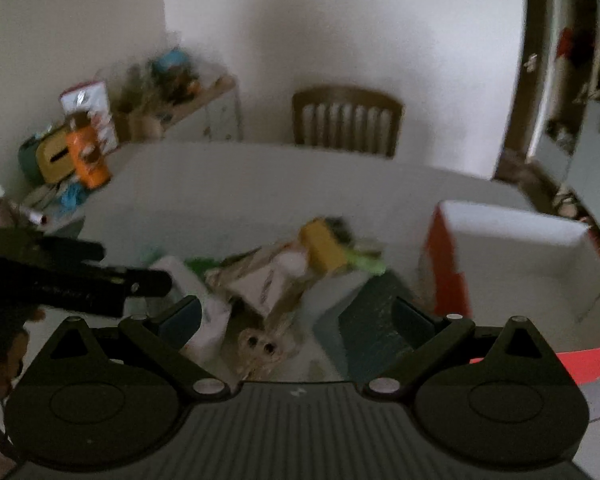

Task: Organize objects
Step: 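Grasp the white-and-green plastic bag with the left gripper while the right grasps the cartoon plush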

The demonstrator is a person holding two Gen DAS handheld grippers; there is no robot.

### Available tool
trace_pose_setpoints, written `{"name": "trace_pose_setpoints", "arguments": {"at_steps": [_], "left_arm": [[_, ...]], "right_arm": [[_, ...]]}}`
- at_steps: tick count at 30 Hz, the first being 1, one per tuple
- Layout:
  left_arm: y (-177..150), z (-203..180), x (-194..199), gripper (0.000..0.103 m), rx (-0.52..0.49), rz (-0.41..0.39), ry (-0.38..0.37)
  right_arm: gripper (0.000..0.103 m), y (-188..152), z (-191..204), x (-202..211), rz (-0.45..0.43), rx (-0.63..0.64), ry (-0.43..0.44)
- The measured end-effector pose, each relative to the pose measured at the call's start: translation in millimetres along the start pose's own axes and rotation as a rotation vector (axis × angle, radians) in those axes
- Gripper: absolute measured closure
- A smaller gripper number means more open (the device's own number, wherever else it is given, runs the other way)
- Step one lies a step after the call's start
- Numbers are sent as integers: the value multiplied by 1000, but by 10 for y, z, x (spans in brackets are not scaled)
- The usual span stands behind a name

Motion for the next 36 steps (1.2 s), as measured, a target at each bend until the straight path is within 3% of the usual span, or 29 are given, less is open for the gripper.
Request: {"name": "trace_pose_setpoints", "arguments": {"at_steps": [6,16,25,28,36], "left_arm": [[-136,280,-333,3,-1,100,-4],[-170,383,-573,4,26,180,-66],[-229,348,-701,21,35,217,-104],[-217,348,-674,24,42,217,-117],[-232,384,-616,47,75,232,-132]], "right_arm": [[2,-183,125,-493,104,94,-2],[2,-368,247,-1096,212,145,44],[11,-503,232,-1386,284,116,51],[21,-525,228,-1445,306,85,67],[43,-586,244,-1443,326,40,72]]}}
Point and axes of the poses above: each gripper's, at about its wrist camera, not at the fingertips, and x roughly against the way its jaws point, z to its left, y to its top, the point moved 8 cm from there along -x, roughly the way its jaws point, and after that the axes turned 1 degree about y, right-handed, at the moved point
